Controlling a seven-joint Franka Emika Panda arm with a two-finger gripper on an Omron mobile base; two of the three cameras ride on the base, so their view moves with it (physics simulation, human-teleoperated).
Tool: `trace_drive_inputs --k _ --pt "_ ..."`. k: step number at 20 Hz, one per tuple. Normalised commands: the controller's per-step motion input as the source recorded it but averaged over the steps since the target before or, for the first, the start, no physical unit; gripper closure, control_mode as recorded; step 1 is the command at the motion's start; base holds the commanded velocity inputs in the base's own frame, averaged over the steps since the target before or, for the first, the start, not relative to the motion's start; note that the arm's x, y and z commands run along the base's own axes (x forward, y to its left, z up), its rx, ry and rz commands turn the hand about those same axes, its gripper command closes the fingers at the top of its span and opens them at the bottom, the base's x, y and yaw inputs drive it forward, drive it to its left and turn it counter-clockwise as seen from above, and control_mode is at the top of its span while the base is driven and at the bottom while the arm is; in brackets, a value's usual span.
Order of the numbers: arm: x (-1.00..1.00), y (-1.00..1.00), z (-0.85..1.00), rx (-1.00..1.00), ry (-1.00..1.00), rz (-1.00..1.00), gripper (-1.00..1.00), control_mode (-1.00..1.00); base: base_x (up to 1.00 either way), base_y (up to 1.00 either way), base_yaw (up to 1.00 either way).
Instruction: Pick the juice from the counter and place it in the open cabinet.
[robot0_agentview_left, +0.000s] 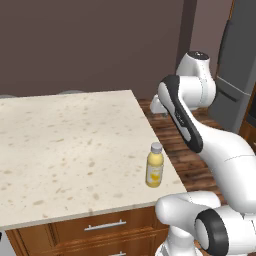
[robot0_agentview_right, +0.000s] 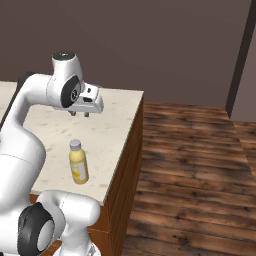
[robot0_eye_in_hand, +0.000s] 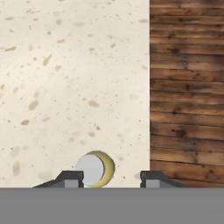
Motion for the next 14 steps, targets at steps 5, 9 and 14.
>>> trace_drive_inputs --k 5,9,14 --pt "0.00 0.00 -0.11 0.01 0.03 0.00 -1.00 -1.00 0.00 0.00 0.00" --pt "-0.21 0.00 -0.08 0.08 -0.01 0.04 -1.00 -1.00 0.00 0.00 0.00" --pt "-0.50 -0.17 -0.14 0.09 -0.03 0.14 -1.00 -1.00 0.00 0.00 0.00"
